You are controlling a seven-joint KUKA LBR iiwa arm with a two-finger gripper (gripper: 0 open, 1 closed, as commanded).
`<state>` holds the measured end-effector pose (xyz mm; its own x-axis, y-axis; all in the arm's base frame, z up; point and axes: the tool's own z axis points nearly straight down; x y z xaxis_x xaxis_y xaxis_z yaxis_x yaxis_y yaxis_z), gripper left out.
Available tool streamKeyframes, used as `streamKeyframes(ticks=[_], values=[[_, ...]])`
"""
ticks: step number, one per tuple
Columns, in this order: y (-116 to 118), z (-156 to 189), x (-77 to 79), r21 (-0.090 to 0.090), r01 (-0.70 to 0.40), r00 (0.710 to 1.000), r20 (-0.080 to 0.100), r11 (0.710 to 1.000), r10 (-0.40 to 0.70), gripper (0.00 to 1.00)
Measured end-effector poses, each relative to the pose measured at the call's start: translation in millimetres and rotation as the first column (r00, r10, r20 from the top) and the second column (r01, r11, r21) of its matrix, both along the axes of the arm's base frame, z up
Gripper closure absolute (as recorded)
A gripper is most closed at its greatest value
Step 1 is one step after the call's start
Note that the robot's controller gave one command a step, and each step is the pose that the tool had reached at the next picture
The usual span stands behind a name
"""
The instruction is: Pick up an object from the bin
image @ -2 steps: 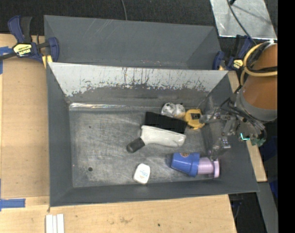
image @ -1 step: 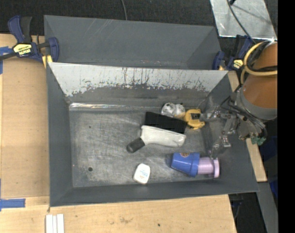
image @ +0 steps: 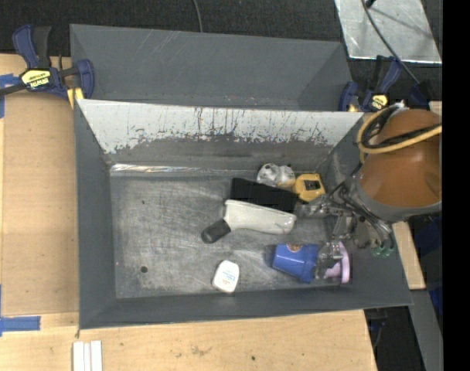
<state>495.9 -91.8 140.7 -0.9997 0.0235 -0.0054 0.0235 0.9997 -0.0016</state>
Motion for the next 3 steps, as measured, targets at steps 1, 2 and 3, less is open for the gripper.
streamKeyframes(ticks=[1, 2, 3], values=[[3, -28, -5.5, 0.002, -0.008, 1.0, -0.007, 1.0, 0.008, 0.0], [21, -31, -7.3, 0.002, -0.034, 0.999, -0.006, 0.999, 0.034, 0.0], [21, -65, -10.9, 0.002, 0.227, 0.974, -0.001, 0.974, -0.227, 0.0]])
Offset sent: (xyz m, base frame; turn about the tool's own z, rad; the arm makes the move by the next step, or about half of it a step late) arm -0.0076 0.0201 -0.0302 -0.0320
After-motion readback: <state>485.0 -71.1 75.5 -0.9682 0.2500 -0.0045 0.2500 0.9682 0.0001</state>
